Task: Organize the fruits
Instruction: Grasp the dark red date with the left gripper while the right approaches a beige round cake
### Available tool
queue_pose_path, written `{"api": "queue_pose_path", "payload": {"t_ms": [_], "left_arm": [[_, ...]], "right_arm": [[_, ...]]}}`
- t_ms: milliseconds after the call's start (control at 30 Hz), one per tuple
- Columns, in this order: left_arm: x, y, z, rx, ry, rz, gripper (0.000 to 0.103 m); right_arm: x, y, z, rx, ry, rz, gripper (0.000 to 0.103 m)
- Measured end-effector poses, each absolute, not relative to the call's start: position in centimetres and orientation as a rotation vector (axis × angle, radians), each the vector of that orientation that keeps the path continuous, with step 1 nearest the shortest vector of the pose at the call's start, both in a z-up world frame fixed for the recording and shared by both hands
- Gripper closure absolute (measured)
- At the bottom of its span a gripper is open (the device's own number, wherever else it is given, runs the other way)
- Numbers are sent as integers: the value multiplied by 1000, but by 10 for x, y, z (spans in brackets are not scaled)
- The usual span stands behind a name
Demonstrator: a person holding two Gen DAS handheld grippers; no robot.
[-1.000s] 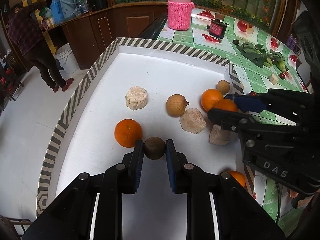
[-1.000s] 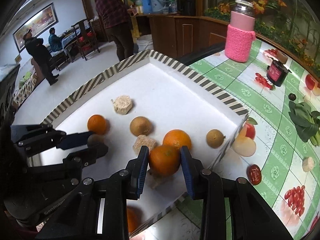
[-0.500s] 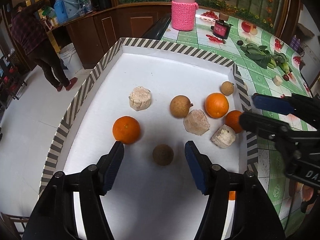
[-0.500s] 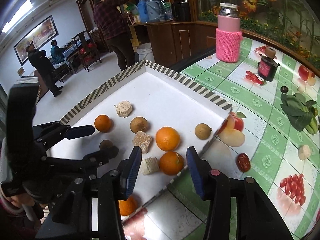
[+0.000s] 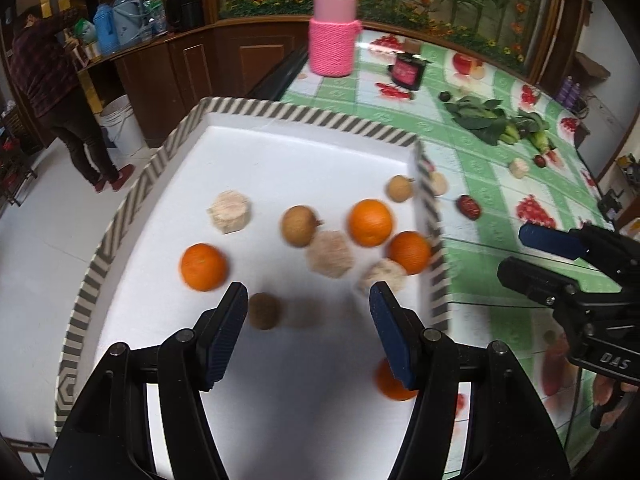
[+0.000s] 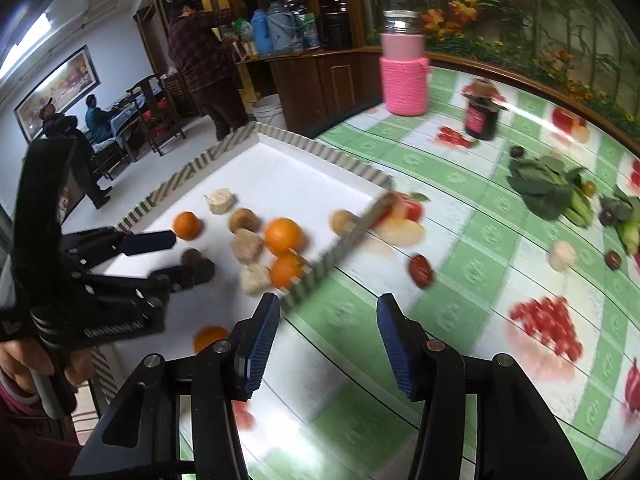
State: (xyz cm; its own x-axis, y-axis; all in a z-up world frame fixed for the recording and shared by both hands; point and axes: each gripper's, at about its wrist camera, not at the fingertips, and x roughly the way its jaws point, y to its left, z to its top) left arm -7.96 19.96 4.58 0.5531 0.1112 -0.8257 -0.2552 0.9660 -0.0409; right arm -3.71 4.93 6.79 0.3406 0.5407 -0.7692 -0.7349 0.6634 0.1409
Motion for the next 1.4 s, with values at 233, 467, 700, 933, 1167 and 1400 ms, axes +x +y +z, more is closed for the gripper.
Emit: {"api": "queue_pose_path", "payload": {"t_ms": [233,467,700,933,1167,1400], "left_arm": [[-68,167,52,-147,957,143,41],[-53,130,60,-108,946,75,41],[-31,102,60,-82,947,53,41],[-10,76,58,-63,950,43,41],[8,65,48,-60,969,47,41],[30,70,33,-107,1007,62,41]], "right_arm": [[-23,-2,56,-216,936,729,50],[-13,-37,53,-183,949,666,50],[-5,-55,59,-154,933,641,49],[3,-68,63,-150,922,625,46],[14,-81,61,-157,934,609,45],[27,-94,58,-152,944,590,45]]}}
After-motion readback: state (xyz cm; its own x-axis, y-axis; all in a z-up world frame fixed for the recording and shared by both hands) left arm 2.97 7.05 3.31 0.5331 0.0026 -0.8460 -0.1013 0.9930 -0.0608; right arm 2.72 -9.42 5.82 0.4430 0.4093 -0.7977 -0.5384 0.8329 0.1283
